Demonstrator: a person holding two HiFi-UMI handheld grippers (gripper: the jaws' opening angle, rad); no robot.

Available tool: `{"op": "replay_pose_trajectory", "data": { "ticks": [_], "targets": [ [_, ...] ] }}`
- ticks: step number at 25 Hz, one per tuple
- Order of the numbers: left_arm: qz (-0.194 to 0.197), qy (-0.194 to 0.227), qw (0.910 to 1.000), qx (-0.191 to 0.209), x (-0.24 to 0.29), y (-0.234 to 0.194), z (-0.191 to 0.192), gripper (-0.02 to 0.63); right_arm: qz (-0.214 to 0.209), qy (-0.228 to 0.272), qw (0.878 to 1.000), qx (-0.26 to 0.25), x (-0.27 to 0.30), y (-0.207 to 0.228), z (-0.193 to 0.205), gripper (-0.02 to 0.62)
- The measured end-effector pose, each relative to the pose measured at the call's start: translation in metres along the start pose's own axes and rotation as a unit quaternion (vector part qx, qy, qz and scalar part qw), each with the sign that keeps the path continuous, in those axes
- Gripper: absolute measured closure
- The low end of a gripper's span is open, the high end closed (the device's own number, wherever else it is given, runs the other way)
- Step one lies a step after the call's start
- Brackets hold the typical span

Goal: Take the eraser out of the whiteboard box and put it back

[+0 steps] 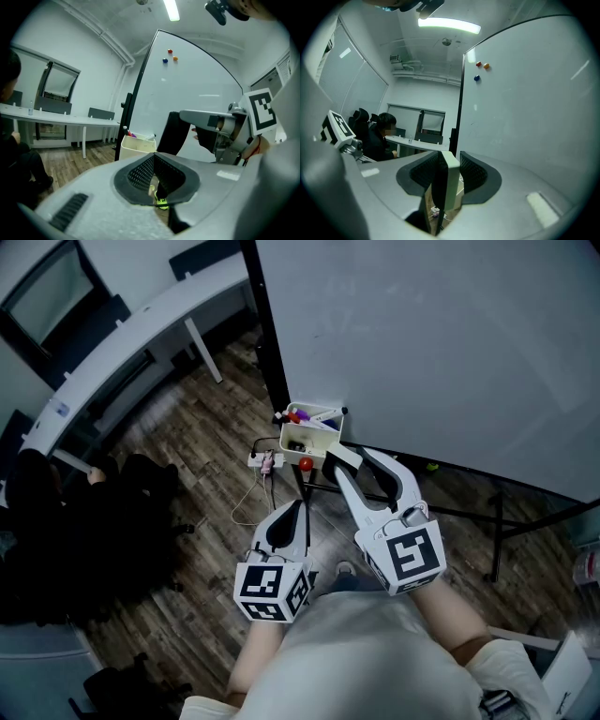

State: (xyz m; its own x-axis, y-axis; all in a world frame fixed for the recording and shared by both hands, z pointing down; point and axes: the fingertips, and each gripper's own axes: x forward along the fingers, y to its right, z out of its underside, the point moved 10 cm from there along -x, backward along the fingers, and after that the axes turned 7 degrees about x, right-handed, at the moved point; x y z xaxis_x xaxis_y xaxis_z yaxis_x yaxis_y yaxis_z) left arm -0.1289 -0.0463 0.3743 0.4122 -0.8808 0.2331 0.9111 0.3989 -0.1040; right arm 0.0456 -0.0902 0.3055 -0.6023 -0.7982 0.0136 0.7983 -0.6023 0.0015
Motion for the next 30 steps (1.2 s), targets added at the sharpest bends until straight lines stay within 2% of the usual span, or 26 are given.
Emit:
{"op": "replay_pose_trajectory", "data": {
  "ticks": [14,30],
  "targets": [
    [-0.008,0.000,1.0000,0.001,0.005,-0.003,0.000,0.604,-0.004,0.002,1.000,0.003,0.007,0.004,0.001,0.443],
    [-0.021,-0.004,0.9998,-0.006,0.021,-0.023,-0.001,0.604,-0.025,0.000,1.000,-0.002,0.041,0.012,0.000,0.443]
  ]
}}
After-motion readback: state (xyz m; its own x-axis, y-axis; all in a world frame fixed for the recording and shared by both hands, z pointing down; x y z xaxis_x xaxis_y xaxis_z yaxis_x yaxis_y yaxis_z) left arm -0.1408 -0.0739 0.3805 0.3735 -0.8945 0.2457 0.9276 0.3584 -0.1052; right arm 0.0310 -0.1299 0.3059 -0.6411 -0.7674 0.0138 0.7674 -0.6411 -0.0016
